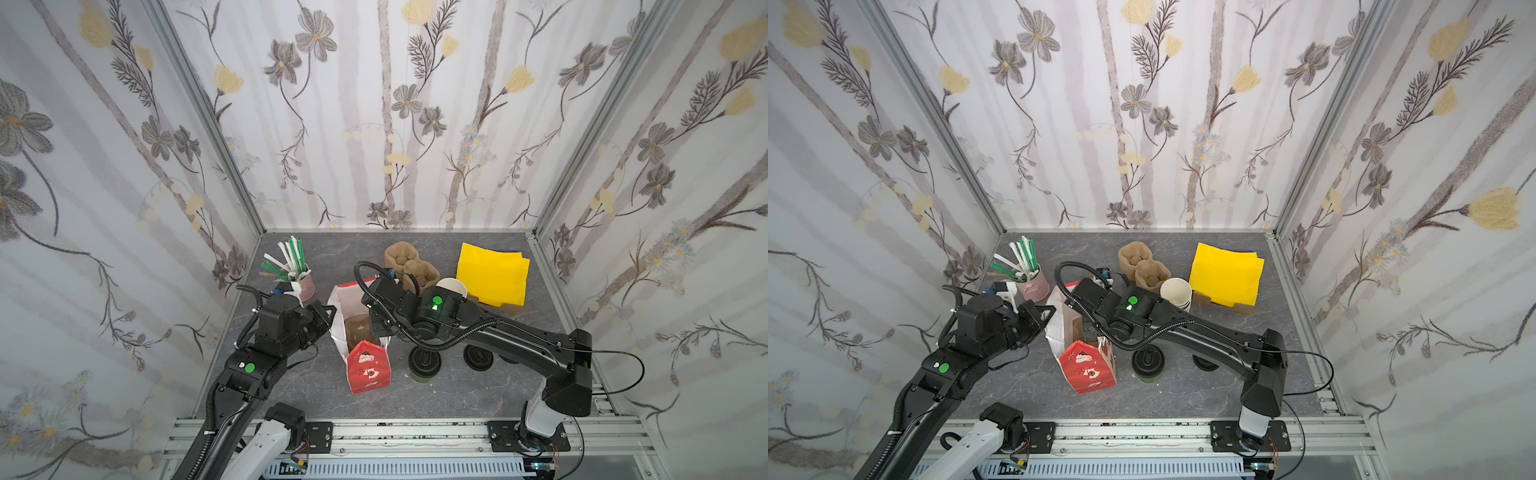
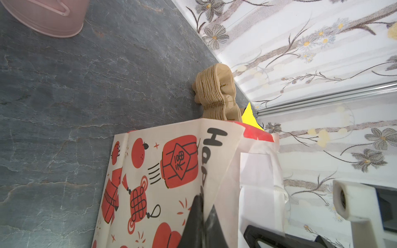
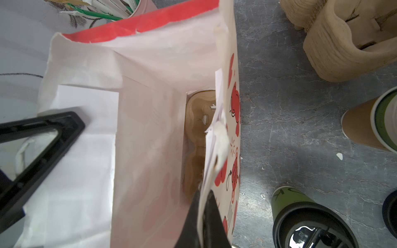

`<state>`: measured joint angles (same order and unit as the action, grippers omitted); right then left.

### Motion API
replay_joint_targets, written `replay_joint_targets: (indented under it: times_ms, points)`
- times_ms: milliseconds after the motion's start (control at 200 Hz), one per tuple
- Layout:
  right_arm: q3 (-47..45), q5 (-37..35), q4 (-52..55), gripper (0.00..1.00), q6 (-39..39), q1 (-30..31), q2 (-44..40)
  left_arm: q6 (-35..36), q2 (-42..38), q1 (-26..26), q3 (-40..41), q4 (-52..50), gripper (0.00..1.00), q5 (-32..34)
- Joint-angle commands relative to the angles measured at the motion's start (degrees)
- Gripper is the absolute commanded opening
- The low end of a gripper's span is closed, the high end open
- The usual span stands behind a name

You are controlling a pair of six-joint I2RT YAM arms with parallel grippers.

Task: Pack a coffee takeout order
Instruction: Place the takeout bag at the center of the table.

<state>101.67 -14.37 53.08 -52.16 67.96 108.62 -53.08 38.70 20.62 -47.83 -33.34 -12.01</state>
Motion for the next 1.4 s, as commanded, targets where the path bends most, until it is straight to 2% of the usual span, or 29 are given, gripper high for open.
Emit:
replay_joint_targets:
  times_ms: [0, 70, 145, 305, 380, 580, 709, 829, 949, 1254, 1344, 1399]
  points:
    - [0.37, 1.02, 0.37, 0.01, -1.40, 0.06, 0.59, -0.18, -0.07, 0.11, -0.09, 0.27, 0.04, -1.28]
    - [0.37, 1.02, 0.24, 0.06, -1.45, 0.06, 0.63, -0.17, -0.24, 0.05, 0.27, 0.14, 0.12, -1.31]
    - [0.46, 1.06, 0.28, 0.15, -1.45, -0.07, 0.72, -0.01, -0.98, 0.04, 0.52, 0.12, 0.22, -0.48]
    - [1.65, 0.99, 0.74, 0.29, -1.50, -0.09, 0.47, 1.05, -1.08, 0.11, 0.22, -0.18, 0.36, -0.29]
    - [2.52, 0.50, 1.47, 0.31, -1.19, -0.12, 0.45, 1.31, -0.99, 0.09, 0.28, -0.44, 0.37, -0.08]
    - [2.99, -0.11, 2.28, 0.23, -0.58, -0.90, 0.19, 1.57, -0.82, 0.11, -0.46, -0.84, 0.32, 0.67]
    - [3.00, -0.07, 2.47, 0.09, -0.19, -1.81, 0.62, 2.65, -0.59, 0.07, -1.36, -0.85, 0.38, 0.43]
    - [3.88, -0.35, 2.40, 0.03, 1.06, -2.93, 0.63, 2.72, -0.91, 0.04, -1.56, -0.81, 0.43, 1.10]
    - [5.03, 0.62, 2.79, 0.01, 3.60, -4.14, 1.43, 2.82, -0.73, 0.09, -1.69, -0.78, 0.47, 1.37]
    - [7.84, 2.46, 3.85, 0.04, 7.48, -6.18, 4.09, 3.16, -0.38, 0.09, -2.35, -0.62, 0.51, 2.32]
    - [9.14, 2.68, 4.50, 0.12, 7.75, -6.54, 4.88, 3.16, -0.34, 0.01, -2.52, -0.51, 0.52, 2.67]
    - [10.51, 2.97, 5.11, 0.22, 7.69, -6.78, 4.93, 2.99, -0.21, 0.07, -2.90, -0.45, 0.52, 2.93]
